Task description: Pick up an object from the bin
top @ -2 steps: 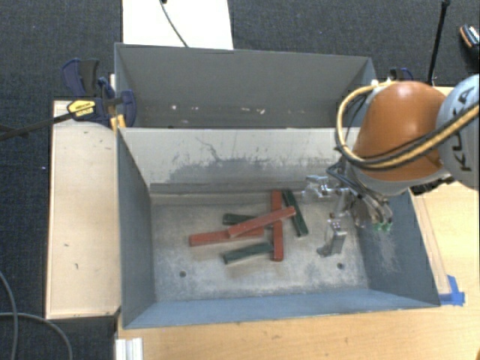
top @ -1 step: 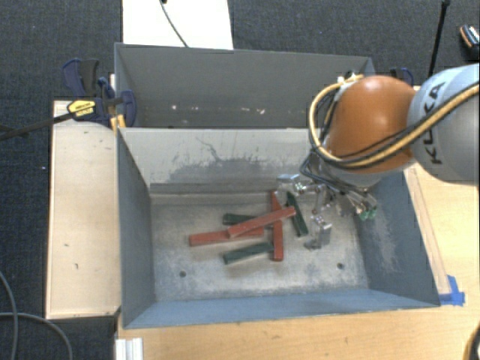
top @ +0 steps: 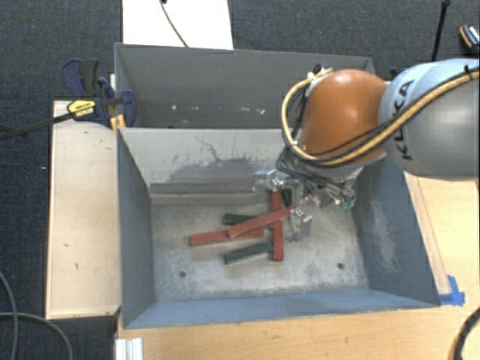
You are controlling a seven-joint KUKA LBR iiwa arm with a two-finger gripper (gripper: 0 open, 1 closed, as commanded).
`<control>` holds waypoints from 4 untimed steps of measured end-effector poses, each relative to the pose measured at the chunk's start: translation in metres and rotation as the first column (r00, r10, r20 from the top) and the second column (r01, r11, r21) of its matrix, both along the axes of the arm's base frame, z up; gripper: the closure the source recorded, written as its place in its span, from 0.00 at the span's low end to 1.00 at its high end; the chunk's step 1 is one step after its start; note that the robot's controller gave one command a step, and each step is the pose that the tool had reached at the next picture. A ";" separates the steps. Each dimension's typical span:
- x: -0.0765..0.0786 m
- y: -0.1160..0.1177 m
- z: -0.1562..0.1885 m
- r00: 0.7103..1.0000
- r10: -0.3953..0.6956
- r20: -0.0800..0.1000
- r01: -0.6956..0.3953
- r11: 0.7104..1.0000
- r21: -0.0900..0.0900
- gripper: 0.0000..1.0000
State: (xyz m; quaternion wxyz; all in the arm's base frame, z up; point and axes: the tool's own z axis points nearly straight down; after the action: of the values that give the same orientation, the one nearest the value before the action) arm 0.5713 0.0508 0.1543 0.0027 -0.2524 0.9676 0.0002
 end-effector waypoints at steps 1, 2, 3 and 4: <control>-0.001 0.021 -0.069 0.991 -0.133 0.002 0.133 0.991 0.001 0.00; -0.001 0.029 -0.079 0.990 0.142 0.006 -0.142 0.990 0.001 1.00; -0.001 0.029 -0.079 0.990 0.142 0.006 -0.142 0.990 0.001 1.00; -0.001 0.029 -0.078 0.990 0.141 0.006 -0.141 0.990 0.001 1.00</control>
Offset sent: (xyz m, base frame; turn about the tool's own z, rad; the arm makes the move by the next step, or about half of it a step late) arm -0.0047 0.0269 -0.0843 -0.1442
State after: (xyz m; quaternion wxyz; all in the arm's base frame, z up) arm 0.5707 0.0795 0.0760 0.0058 -0.3202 0.9473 0.0003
